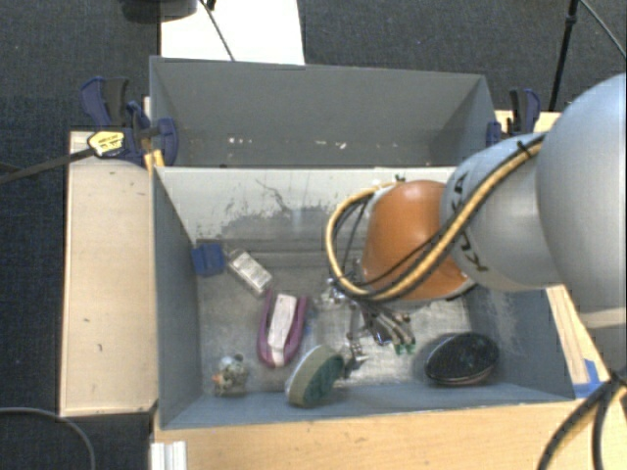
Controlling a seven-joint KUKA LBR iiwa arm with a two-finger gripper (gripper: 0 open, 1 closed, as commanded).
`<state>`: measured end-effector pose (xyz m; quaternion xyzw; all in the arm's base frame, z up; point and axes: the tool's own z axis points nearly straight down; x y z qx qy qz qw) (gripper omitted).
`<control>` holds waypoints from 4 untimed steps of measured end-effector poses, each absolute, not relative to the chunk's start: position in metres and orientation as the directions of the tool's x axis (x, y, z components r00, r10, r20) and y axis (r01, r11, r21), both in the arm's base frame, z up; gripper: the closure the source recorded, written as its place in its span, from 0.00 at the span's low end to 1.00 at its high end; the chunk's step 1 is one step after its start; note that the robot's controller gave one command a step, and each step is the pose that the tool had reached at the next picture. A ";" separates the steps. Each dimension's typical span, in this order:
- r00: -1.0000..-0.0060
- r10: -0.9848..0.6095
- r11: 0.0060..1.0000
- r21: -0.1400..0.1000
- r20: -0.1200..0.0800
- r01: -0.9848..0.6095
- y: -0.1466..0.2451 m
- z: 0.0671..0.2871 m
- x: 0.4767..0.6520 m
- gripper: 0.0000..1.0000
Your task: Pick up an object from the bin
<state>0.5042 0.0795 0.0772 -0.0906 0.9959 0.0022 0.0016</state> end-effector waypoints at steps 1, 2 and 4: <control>-0.932 -0.361 0.932 0.003 -0.007 -0.361 0.194 0.142 0.496 0.00; -0.851 -0.525 0.851 -0.002 -0.007 -0.525 0.190 0.071 0.523 0.00; -0.859 -0.512 0.859 -0.002 -0.009 -0.512 0.187 0.195 0.517 1.00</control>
Offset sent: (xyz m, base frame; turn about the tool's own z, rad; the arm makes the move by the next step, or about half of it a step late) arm -0.0088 0.1098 0.0626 -0.1793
